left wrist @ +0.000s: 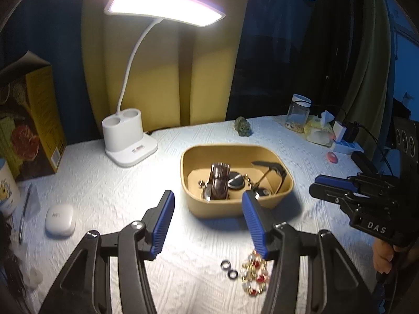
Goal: Organize jewelry
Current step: 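Grasp the pink beaded bracelet with the right tool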
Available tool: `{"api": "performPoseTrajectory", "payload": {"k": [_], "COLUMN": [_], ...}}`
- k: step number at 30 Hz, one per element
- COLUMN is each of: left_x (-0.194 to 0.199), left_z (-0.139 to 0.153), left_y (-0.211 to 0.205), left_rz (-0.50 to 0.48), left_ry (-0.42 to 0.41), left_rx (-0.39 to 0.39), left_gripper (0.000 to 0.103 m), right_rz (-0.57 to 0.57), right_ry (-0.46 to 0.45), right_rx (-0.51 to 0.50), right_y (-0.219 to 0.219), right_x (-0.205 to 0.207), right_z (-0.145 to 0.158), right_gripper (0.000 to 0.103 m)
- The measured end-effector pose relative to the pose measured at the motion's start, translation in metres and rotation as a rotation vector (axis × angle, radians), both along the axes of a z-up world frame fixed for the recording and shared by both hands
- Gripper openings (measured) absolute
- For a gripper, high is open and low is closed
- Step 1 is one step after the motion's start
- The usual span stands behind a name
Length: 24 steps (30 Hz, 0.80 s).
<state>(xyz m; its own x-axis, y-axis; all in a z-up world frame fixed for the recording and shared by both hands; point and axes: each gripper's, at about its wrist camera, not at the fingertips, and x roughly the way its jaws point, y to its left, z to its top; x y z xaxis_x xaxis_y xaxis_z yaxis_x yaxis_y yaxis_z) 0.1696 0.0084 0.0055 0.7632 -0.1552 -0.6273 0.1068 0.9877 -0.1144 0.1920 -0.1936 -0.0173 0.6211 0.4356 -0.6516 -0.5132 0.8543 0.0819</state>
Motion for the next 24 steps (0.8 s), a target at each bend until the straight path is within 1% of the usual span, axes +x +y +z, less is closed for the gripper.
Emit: {"api": "performPoseTrajectory", "payload": {"k": [6, 13, 17, 24], "left_x": [-0.019, -0.036, -0.041, -0.044], "left_z": [-0.011, -0.03, -0.036, -0.042], "left_y": [0.004, 0.008, 0.009, 0.007], "left_rz": [0.01, 0.029, 0.045, 0.05], "left_ry": [0.018, 0.06, 0.073, 0.093], "left_rx": [-0.005, -0.011, -0.022, -0.031], "left_gripper": [0.053, 0.053, 0.053, 0.053], "right_rz": [0.009, 0.044, 0.076, 0.091], "right_ry": [0.028, 0.098, 0.122, 0.153], "right_rx": [-0.008, -0.036, -0.055, -0.057], "right_y": [0.004, 0.014, 0.021, 0.026], "right_x": [-0.014, -0.018, -0.02, -0.02], "right_z": [-0.014, -0.041, -0.051, -0.063], "right_gripper": [0.017, 0.017, 0.017, 0.017]}}
